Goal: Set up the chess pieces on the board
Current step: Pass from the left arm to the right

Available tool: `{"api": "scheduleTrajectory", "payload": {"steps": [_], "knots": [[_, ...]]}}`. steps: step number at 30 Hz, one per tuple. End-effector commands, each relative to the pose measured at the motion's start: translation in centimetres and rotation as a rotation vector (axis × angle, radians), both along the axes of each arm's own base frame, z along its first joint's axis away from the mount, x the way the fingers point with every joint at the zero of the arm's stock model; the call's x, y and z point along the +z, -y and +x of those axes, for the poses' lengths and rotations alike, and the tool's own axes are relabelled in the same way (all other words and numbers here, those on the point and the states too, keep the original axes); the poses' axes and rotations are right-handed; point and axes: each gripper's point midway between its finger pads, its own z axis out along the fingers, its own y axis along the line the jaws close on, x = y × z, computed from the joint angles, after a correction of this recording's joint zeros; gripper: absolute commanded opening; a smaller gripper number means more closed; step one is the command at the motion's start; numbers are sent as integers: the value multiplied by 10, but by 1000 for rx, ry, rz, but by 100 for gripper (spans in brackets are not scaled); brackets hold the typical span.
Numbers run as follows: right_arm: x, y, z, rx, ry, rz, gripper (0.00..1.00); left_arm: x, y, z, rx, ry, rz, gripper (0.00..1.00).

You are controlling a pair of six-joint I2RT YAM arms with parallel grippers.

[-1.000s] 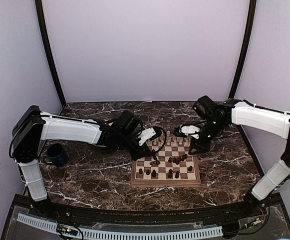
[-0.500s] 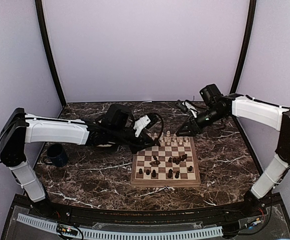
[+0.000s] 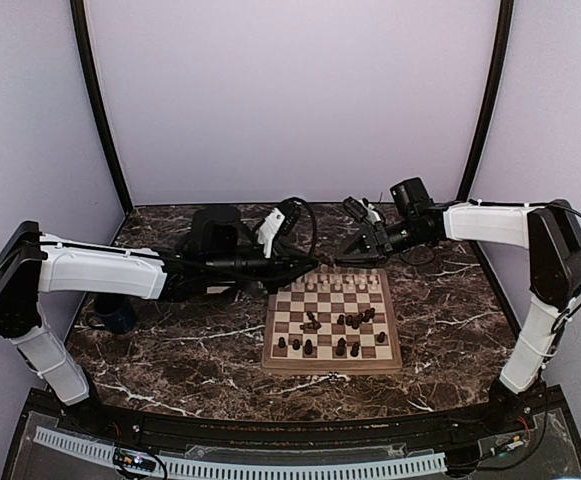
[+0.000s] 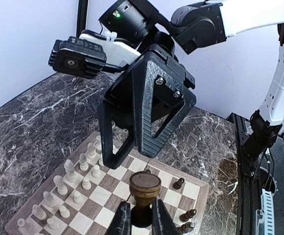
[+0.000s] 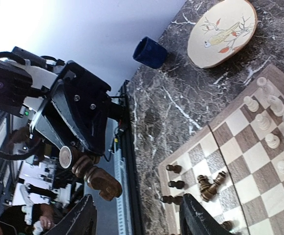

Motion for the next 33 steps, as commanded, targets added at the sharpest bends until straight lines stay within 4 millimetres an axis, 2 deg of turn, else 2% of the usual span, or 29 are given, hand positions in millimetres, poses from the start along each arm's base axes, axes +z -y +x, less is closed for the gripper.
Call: {"api": "scheduleTrajectory", "payload": {"steps": [1,13,22,28,33], "knots": [[18,-5,-4,50,-116,113,59,31,0,-1,-9,38,-100,0],[17,-12,-22,96,-226,150,57,27,6,2,-12,40,-110,0],[33,-15,-25,96,-240,191,54,21,6,4,-9,37,-109,0],[38,-15,-23,91,-231,203,48,17,10,3,-23,32,-107,0],[40,-15,-24,90,-229,207,38,12,11,5,-18,30,-100,0]]}}
